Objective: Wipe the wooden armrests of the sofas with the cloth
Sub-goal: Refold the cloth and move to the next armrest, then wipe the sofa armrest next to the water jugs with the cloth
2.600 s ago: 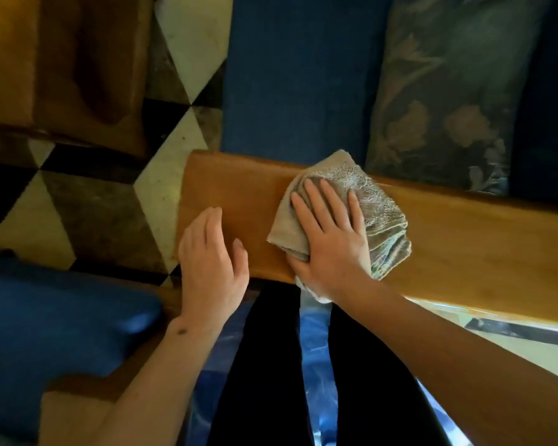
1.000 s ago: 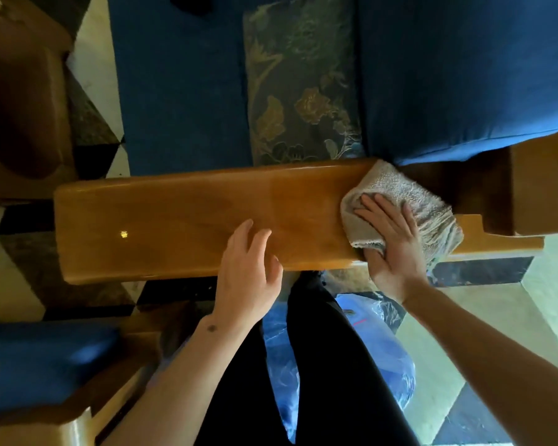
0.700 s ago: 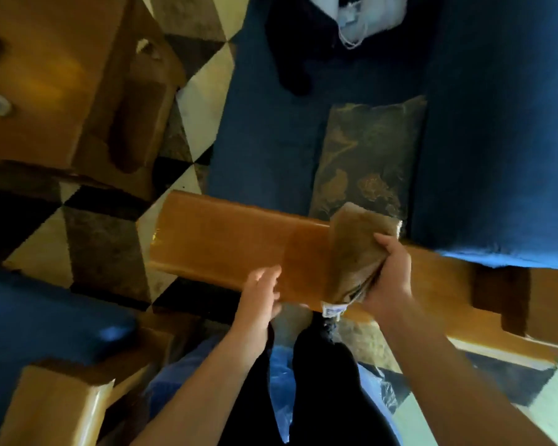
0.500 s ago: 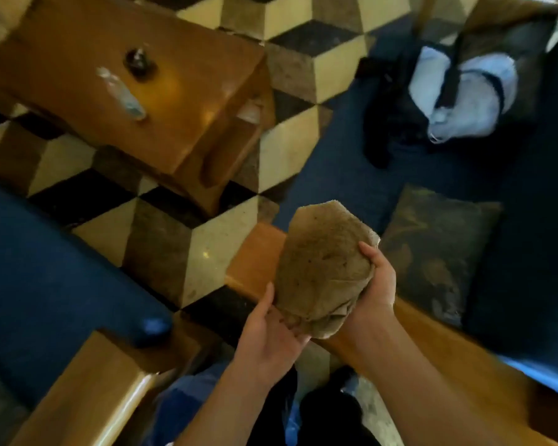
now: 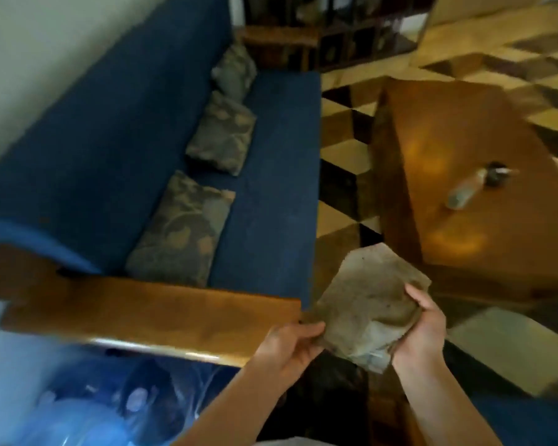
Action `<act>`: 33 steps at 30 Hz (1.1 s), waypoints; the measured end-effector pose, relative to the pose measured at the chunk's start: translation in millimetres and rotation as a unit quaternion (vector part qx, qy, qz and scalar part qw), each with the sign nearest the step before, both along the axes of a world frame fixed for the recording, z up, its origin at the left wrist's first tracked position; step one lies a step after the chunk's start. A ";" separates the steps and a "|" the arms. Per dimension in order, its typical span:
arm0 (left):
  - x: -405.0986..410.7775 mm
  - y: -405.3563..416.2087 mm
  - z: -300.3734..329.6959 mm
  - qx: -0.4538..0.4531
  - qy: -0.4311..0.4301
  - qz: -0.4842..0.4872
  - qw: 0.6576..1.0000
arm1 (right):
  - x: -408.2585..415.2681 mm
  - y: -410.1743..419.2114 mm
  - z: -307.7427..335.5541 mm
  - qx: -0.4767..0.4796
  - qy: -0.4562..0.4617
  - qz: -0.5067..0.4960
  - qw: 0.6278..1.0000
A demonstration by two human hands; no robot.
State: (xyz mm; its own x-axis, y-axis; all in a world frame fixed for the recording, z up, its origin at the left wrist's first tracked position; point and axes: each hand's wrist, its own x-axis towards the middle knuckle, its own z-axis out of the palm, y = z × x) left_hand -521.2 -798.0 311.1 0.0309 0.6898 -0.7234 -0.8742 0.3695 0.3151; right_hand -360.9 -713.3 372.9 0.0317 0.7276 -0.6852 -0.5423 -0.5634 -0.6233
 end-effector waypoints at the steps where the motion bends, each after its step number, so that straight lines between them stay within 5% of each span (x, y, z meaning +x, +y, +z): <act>1: -20.4 -5.7 -11.4 -0.001 0.031 0.038 0.999 | -26.6 8.0 -3.6 -0.005 -0.013 0.051 0.999; 4: -53.9 -20.4 -36.8 -0.072 0.159 0.117 0.978 | -78.6 19.3 -16.3 -0.011 -0.052 0.144 0.988; 7: -70.5 -51.9 -64.7 -0.187 0.297 0.168 0.921 | -123.9 27.7 -31.7 -0.034 -0.102 0.237 0.966; 11: -77.3 -78.1 -97.0 -0.308 0.367 0.147 0.865 | -168.6 52.7 -59.1 -0.050 -0.164 0.373 0.912; 19: -54.8 -45.0 -128.2 -0.427 0.321 0.221 0.816 | -202.6 107.4 -124.5 -0.068 -0.263 0.582 0.767; 21: -49.3 -31.7 -128.7 -0.430 0.331 0.231 0.808 | -198.4 107.0 -137.6 0.002 -0.281 0.625 0.728; 27: -25.7 -10.6 -138.5 -0.440 0.383 0.206 0.785 | -170.5 73.7 -188.4 0.283 -0.257 0.759 0.527; 31: -21.9 -13.4 -163.6 -0.438 0.407 0.219 0.771 | -180.5 58.8 -250.7 0.505 -0.239 0.786 0.266; 33: -7.5 -17.8 -172.2 -0.448 0.412 0.219 0.763 | -164.4 55.4 -275.7 0.548 -0.274 0.765 0.197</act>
State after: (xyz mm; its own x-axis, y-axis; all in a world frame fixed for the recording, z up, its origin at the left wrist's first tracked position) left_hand -528.8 -815.8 138.9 -0.7799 -0.2781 -0.5607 -0.6174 0.4886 0.6165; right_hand -525.3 -657.9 97.2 -0.9491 -0.1271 -0.2883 0.0572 0.8303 -0.5544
